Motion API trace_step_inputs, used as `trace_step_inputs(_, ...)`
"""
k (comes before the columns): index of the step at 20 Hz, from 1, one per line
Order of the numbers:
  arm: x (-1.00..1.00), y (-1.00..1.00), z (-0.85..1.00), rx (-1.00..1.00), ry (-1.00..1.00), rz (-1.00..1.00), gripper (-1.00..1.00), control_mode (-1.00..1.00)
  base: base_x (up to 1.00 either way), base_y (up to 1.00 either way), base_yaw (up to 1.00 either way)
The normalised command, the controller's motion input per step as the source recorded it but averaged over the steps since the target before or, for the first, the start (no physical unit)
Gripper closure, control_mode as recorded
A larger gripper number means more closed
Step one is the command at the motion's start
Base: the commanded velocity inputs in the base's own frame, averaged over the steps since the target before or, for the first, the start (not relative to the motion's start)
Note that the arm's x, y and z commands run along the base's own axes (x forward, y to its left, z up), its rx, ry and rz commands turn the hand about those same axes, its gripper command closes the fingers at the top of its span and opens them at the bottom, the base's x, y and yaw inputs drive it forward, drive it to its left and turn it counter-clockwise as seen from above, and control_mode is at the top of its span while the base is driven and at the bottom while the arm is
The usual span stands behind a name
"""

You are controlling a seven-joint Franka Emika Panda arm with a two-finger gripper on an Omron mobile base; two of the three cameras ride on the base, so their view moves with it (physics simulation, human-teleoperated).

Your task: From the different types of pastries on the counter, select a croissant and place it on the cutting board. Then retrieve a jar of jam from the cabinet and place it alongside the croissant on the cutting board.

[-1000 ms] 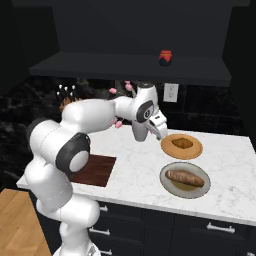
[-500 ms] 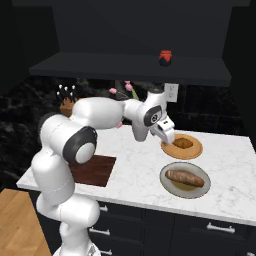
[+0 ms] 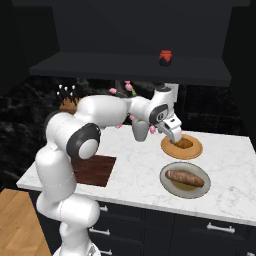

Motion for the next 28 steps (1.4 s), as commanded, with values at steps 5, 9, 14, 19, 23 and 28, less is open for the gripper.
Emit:
trace_step_inputs(5, 0.25, -0.23, 0.06, 0.0, 0.0, -0.04, -1.0, -1.0, 0.0, 0.0, 0.0)
trace_step_inputs(9, 0.1, 0.0, -0.34, -0.01, 0.0, 0.0, -1.0, -1.0, 0.0, 0.0, 0.0)
trace_step_inputs(14, 0.25, 0.0, -0.6, -0.03, 0.0, 0.0, -1.0, -1.0, 0.0, 0.0, 0.0)
trace_step_inputs(19, 0.23, -0.01, -0.19, -0.01, -0.01, 0.0, -1.0, -1.0, 0.0, 0.0, 0.0)
trace_step_inputs(23, 0.51, -0.29, 0.0, 0.0, 0.0, 0.0, -1.0, -1.0, 0.0, 0.0, 0.0)
trace_step_inputs(28, 0.56, -0.34, 0.0, 0.0, 0.0, 0.0, -1.0, -1.0, 0.0, 0.0, 0.0)
